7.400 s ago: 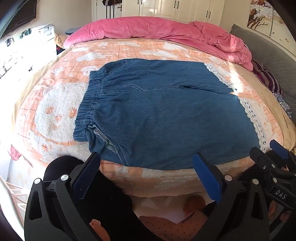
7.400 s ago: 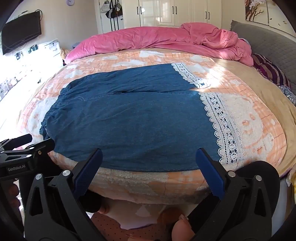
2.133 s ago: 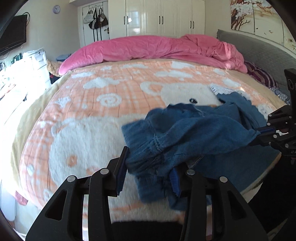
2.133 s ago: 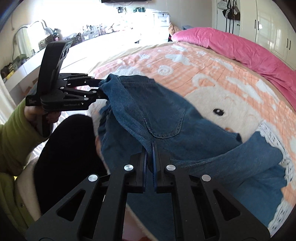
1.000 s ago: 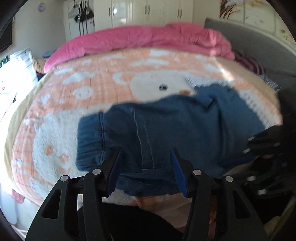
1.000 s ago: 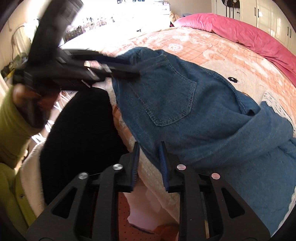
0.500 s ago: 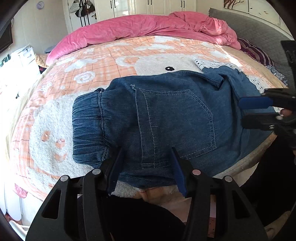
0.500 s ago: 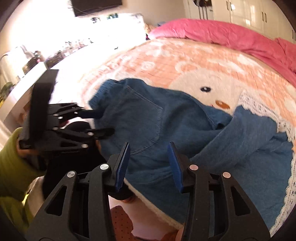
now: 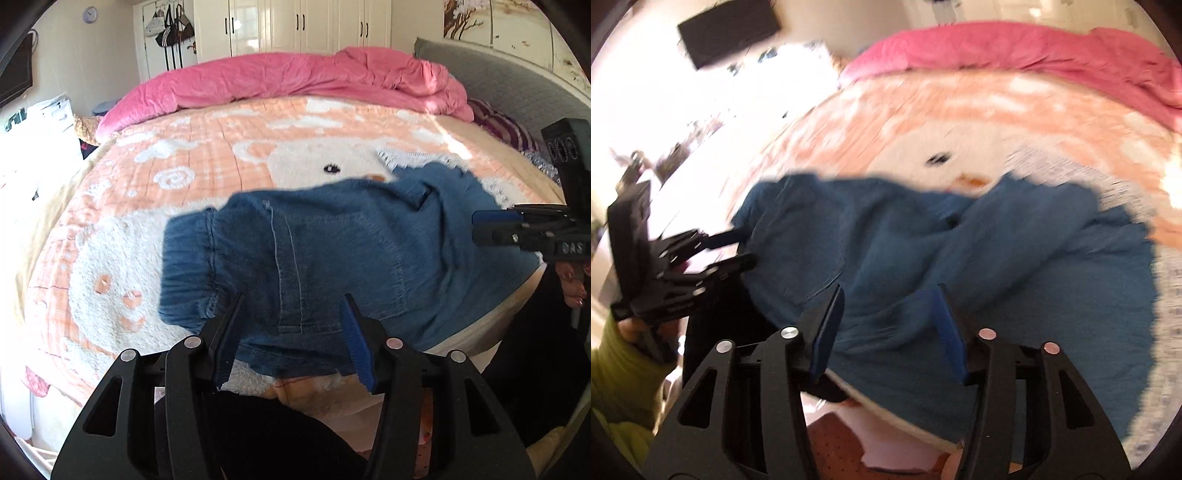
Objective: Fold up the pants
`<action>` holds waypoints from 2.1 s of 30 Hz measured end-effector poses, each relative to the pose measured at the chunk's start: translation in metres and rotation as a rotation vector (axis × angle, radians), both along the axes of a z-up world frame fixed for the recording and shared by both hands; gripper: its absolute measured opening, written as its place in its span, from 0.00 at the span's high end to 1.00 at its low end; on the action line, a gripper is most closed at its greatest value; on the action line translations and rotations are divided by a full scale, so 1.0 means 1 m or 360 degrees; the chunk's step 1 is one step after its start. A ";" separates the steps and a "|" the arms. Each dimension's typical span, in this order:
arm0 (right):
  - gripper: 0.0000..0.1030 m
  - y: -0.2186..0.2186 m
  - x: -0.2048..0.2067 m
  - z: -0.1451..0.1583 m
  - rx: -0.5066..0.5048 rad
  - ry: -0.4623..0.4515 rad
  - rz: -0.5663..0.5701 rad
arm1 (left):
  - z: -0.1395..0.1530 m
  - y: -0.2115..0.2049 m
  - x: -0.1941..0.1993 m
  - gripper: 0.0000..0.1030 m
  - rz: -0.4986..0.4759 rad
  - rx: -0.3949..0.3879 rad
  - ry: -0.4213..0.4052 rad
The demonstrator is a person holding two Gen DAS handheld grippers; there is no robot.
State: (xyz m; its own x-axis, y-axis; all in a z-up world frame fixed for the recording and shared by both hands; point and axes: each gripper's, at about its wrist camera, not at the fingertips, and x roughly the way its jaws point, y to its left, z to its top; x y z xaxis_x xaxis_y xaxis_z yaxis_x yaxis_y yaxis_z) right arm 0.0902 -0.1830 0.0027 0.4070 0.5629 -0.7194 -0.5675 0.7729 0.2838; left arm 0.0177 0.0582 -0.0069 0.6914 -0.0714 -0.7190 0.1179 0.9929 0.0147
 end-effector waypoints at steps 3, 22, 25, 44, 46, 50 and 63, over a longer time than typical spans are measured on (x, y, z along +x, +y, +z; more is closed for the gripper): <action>0.55 -0.023 0.011 0.013 -0.0031 -0.0068 -0.0119 | 0.022 -0.009 -0.007 0.51 -0.0053 -0.0015 -0.0093; 0.44 0.013 0.154 0.008 -0.0437 -0.0007 -0.0213 | -0.033 -0.139 0.083 0.61 -0.0465 -0.0364 0.0230; 0.43 0.030 0.178 -0.009 -0.0522 0.0058 -0.0253 | -0.048 -0.139 0.088 0.73 -0.0473 -0.0443 0.0253; 0.95 -0.083 0.173 0.032 -0.0094 0.0061 -0.0646 | -0.052 -0.132 0.076 0.58 -0.0584 -0.0615 0.0055; 0.95 -0.113 0.154 0.040 -0.0031 0.0048 -0.0725 | -0.050 -0.135 0.078 0.58 -0.0593 -0.0584 0.0041; 0.95 -0.155 0.114 0.040 0.0076 0.0072 -0.0830 | -0.041 -0.146 0.072 0.74 -0.0669 -0.0538 0.0005; 0.95 -0.220 0.004 -0.008 0.0333 0.0303 -0.1076 | -0.038 -0.166 0.034 0.87 -0.0880 -0.0244 -0.0037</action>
